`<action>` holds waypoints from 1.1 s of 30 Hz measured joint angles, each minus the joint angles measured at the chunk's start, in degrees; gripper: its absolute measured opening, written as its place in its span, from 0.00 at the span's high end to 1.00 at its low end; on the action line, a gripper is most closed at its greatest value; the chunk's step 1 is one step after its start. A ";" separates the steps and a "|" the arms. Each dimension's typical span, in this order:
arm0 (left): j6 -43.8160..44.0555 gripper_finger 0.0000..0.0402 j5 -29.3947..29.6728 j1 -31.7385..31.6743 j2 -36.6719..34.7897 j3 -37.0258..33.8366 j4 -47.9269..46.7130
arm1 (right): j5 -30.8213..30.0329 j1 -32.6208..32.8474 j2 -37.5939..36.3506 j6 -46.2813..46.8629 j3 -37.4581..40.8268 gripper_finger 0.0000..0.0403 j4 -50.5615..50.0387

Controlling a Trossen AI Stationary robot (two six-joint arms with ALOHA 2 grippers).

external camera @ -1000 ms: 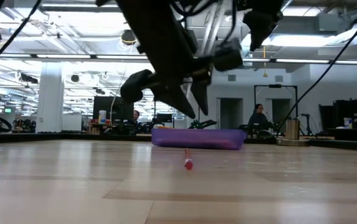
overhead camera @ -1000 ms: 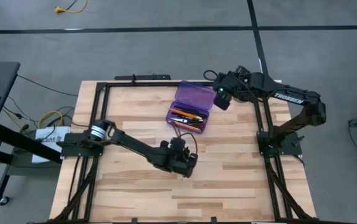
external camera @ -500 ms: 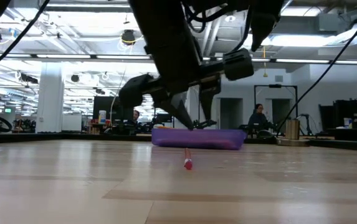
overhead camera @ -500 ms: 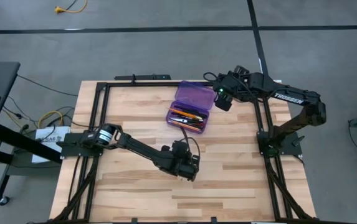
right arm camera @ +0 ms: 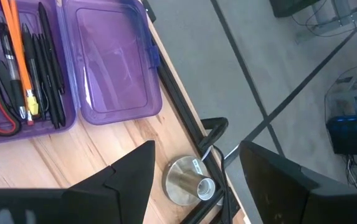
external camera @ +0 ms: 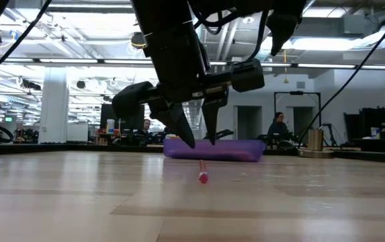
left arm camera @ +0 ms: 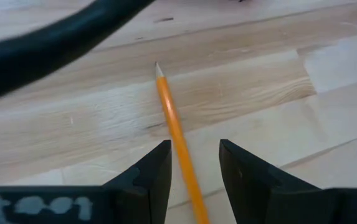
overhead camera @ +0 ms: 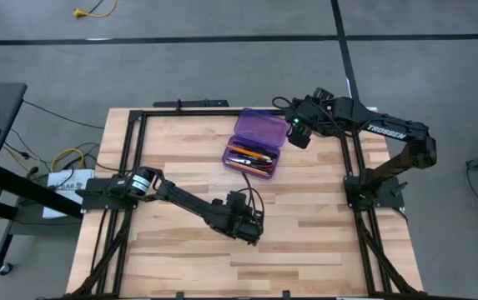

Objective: Pick & place school supplies into a supply box
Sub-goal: Put the orange pencil into the violet supply box

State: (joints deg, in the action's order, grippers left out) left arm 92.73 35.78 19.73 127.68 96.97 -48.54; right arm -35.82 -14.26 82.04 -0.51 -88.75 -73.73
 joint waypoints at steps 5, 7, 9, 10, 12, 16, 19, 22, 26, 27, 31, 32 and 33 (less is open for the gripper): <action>-0.04 0.70 -0.76 -0.16 0.00 -0.02 -0.02 | 0.01 0.00 0.00 0.02 0.00 0.43 0.00; -0.27 0.70 -1.58 -0.40 0.00 -0.02 -0.02 | 0.01 0.00 0.00 0.02 0.00 0.43 0.00; -0.31 0.70 -1.54 -0.49 0.00 -0.04 -0.02 | 0.01 0.00 0.00 0.30 0.00 0.43 -0.02; -0.33 0.70 -1.48 -0.57 0.00 -0.04 -0.02 | 0.03 0.00 0.00 0.45 0.00 0.43 -0.02; -0.50 0.70 -1.48 -0.79 0.00 -0.07 -0.02 | 0.03 0.00 0.00 0.46 0.00 0.43 -0.02; -0.63 0.70 -1.30 -1.09 0.66 -0.05 0.60 | 0.20 0.00 0.00 0.48 0.00 0.43 -0.04; -0.75 0.70 -2.54 -1.36 2.33 -0.16 1.09 | 0.25 0.00 0.00 0.48 0.00 0.43 -0.07; -0.75 0.70 -3.74 -1.61 3.53 -0.12 1.69 | 0.38 0.00 0.02 0.48 0.02 0.43 -0.14; 0.13 0.70 -2.90 -1.58 4.68 0.06 2.03 | 0.67 -0.02 0.02 0.50 0.02 0.43 -0.15; 0.08 0.70 -2.88 -1.58 4.92 0.04 2.33 | 0.80 -0.02 0.02 0.49 0.02 0.43 -0.15; 0.00 0.70 -4.17 -1.73 5.05 0.00 2.41 | 1.04 -0.02 0.02 0.46 0.02 0.43 -0.09; 0.00 0.71 -4.52 -1.78 5.06 -0.02 2.38 | 1.06 -0.02 0.02 0.46 0.02 0.43 -0.07; -0.01 0.72 -4.61 -1.75 5.08 -0.04 2.34 | 1.08 -0.02 0.02 0.46 0.02 0.43 -0.07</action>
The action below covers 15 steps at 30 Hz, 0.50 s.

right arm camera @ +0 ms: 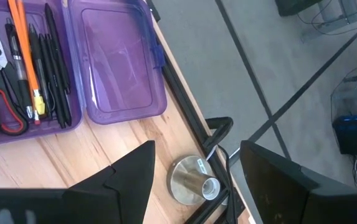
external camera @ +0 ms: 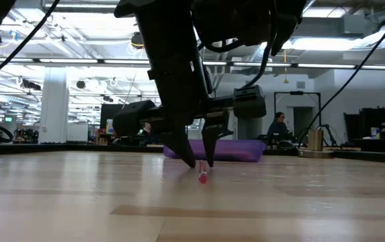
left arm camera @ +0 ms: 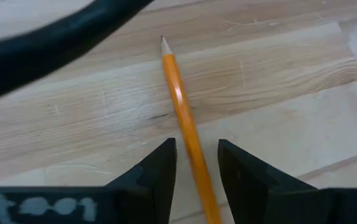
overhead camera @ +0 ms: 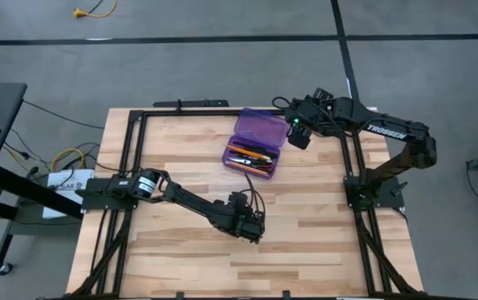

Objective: Pick & place school supplies into a supply box
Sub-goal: Put the orange pencil into the violet supply box

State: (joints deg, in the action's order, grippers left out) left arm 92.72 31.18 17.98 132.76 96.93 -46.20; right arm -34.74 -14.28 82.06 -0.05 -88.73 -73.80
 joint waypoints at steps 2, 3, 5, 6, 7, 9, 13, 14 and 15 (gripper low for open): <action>0.01 0.75 -0.04 0.00 0.03 -0.05 -0.08 | 0.00 0.00 0.00 0.00 0.00 0.43 0.00; 0.01 0.77 -0.19 0.00 0.03 -0.05 -0.20 | 0.02 0.00 0.00 0.00 0.00 0.43 0.00; 0.07 0.82 -0.49 -0.01 0.03 -0.10 -0.43 | 0.00 0.00 0.00 0.00 0.00 0.43 -0.05; 0.17 0.85 -0.52 -0.02 0.03 -0.10 -0.54 | 0.01 0.00 0.00 0.01 0.00 0.43 -0.12; 0.23 0.87 -0.50 -0.02 0.03 -0.10 -0.71 | 0.02 0.00 0.00 0.02 0.00 0.43 -0.13; 0.48 0.92 -0.50 -0.02 0.03 -0.12 -0.96 | 0.00 0.00 0.00 0.00 0.00 0.43 -0.38; 0.90 0.98 -0.44 0.00 0.03 -0.12 -1.06 | 0.02 0.00 0.00 -0.02 0.00 0.43 -0.41; 1.06 0.98 -0.32 0.00 0.03 -0.12 -1.07 | 0.00 0.00 0.00 -0.04 0.00 0.43 -0.42; 1.12 0.97 -0.04 0.00 0.03 -0.12 -1.05 | 0.00 0.00 0.00 -0.13 0.00 0.43 -0.45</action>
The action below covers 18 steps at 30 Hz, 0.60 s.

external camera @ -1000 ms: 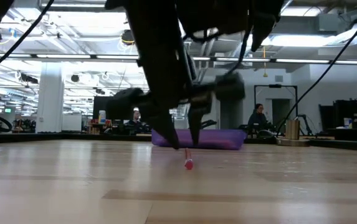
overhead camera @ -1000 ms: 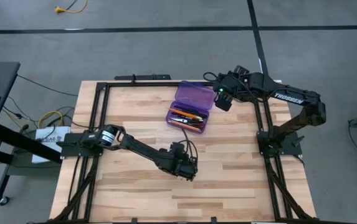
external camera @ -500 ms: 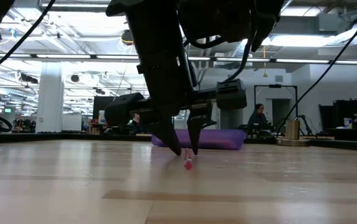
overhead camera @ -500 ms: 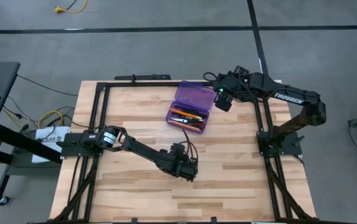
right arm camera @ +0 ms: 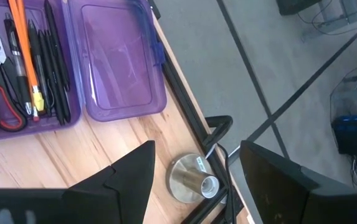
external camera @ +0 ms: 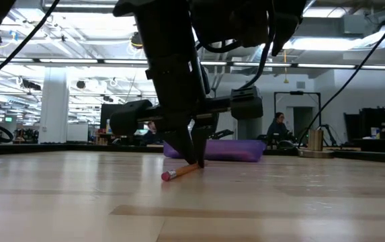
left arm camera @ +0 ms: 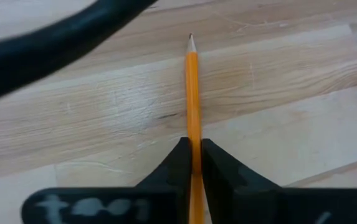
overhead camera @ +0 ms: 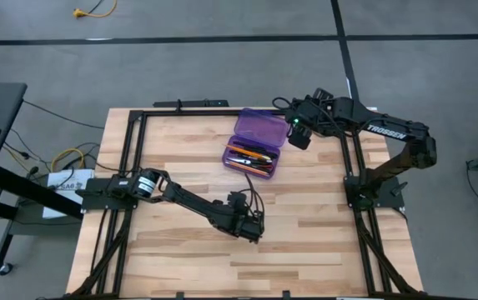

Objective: Pick & place school supplies into a supply box
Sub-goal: Put the orange pencil into the violet supply box

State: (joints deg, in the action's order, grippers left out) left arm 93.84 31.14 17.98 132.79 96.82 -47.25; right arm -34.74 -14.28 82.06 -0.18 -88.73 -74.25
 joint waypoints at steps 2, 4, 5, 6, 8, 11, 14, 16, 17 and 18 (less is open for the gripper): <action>0.31 0.97 0.46 0.02 0.01 -0.02 -0.08 | 0.00 0.00 0.00 -0.28 0.00 0.43 -0.07; 0.37 0.97 0.65 0.02 0.02 -0.02 -0.15 | 0.00 0.00 0.00 -0.30 0.00 0.43 -0.12; 0.34 0.98 0.77 0.02 0.03 -0.02 -0.15 | 0.00 0.00 0.00 -0.33 0.00 0.43 -0.18; 0.31 0.98 1.03 0.03 0.04 -0.02 -0.15 | 0.00 0.00 0.00 -0.35 0.00 0.43 -0.25; 0.22 0.99 1.86 0.08 0.13 0.34 -0.46 | -0.06 0.00 0.00 -0.38 0.00 0.43 -0.31; -0.61 0.99 3.24 0.46 0.42 2.35 -2.79 | -0.09 0.00 0.00 -1.34 0.00 0.43 -0.36; -1.76 0.99 3.71 0.40 0.90 4.83 -6.04 | -0.30 0.00 0.00 -1.42 0.00 0.43 -0.40; -2.97 0.99 4.69 0.38 1.01 6.63 -8.14 | -0.33 0.00 0.00 -1.70 0.00 0.43 -0.40; -3.61 0.99 5.28 0.35 0.93 7.43 -8.70 | -0.34 0.00 0.00 -1.84 0.00 0.43 -0.40; -4.30 0.99 5.90 0.33 0.82 8.08 -8.85 | -0.38 0.00 0.00 -1.85 0.00 0.43 -0.40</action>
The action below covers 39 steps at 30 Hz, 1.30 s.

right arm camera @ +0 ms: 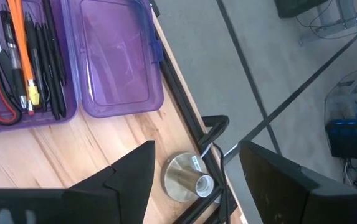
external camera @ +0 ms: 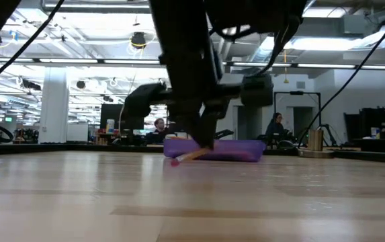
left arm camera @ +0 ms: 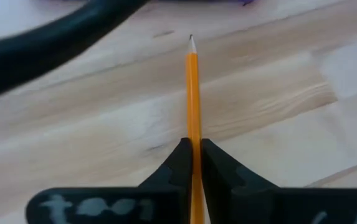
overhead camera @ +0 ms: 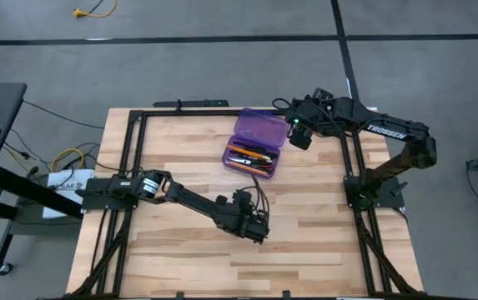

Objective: Pick & place school supplies into a supply box
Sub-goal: Put the orange pencil into the violet supply box

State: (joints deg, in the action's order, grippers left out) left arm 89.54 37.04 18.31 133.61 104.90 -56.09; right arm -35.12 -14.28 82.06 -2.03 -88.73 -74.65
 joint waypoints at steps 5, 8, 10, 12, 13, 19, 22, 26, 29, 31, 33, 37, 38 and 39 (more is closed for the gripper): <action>-3.01 0.99 1.76 -0.03 -0.03 2.37 -1.19 | -0.90 0.00 -0.90 -1.04 0.00 0.43 0.00; -4.19 0.99 2.31 -0.23 -0.12 3.53 -3.52 | -2.27 -0.11 -2.28 -1.48 0.00 0.43 -0.11; -4.96 0.99 2.33 -0.53 -0.12 4.47 -5.84 | -3.48 -0.31 -3.79 -1.57 0.00 0.43 -0.33; -6.24 0.99 2.61 -0.94 -0.19 5.43 -7.32 | -4.01 -0.50 -5.77 -1.65 0.00 0.43 -0.35; -7.30 0.99 2.65 -1.20 -0.19 5.97 -8.28 | -4.05 -0.52 -6.77 -1.65 0.00 0.43 -0.37; -19.02 0.99 3.34 -3.61 -0.21 9.55 -9.60 | -4.03 -0.50 -13.70 -4.39 -0.02 0.43 2.47; -27.21 1.00 3.36 -5.45 -0.23 11.97 -9.61 | -4.01 -0.52 -16.49 -6.96 -0.02 0.43 5.54; -39.48 0.99 4.22 -8.39 -0.23 15.74 -9.63 | -4.01 -0.50 -19.75 -8.97 -0.04 0.43 8.41; -49.32 0.99 4.42 -10.84 -0.32 18.78 -9.56 | -3.99 -0.50 -21.23 -9.00 -0.04 0.43 8.68; -54.67 1.00 4.81 -12.42 -0.32 20.73 -9.62 | -3.97 -0.50 -22.18 -9.00 -0.04 0.43 8.59; -58.76 1.00 5.41 -13.62 -0.38 22.10 -9.56 | -3.97 -0.50 -23.07 -8.97 -0.04 0.43 8.28; -62.90 1.00 5.67 -15.01 -0.43 22.85 -10.57 | -3.54 -0.48 -24.10 -8.51 -0.04 0.43 5.75; -63.31 1.00 5.69 -15.03 -0.43 22.85 -11.09 | -3.08 -0.45 -24.14 -8.54 -0.04 0.43 4.54; -63.53 1.00 5.68 -14.99 -0.43 22.85 -11.61 | -2.61 -0.46 -24.15 -8.55 -0.04 0.43 3.42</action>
State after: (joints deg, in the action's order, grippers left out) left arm 26.01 42.72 3.32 133.19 127.74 -67.70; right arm -37.73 -14.74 57.91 -10.58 -88.77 -71.24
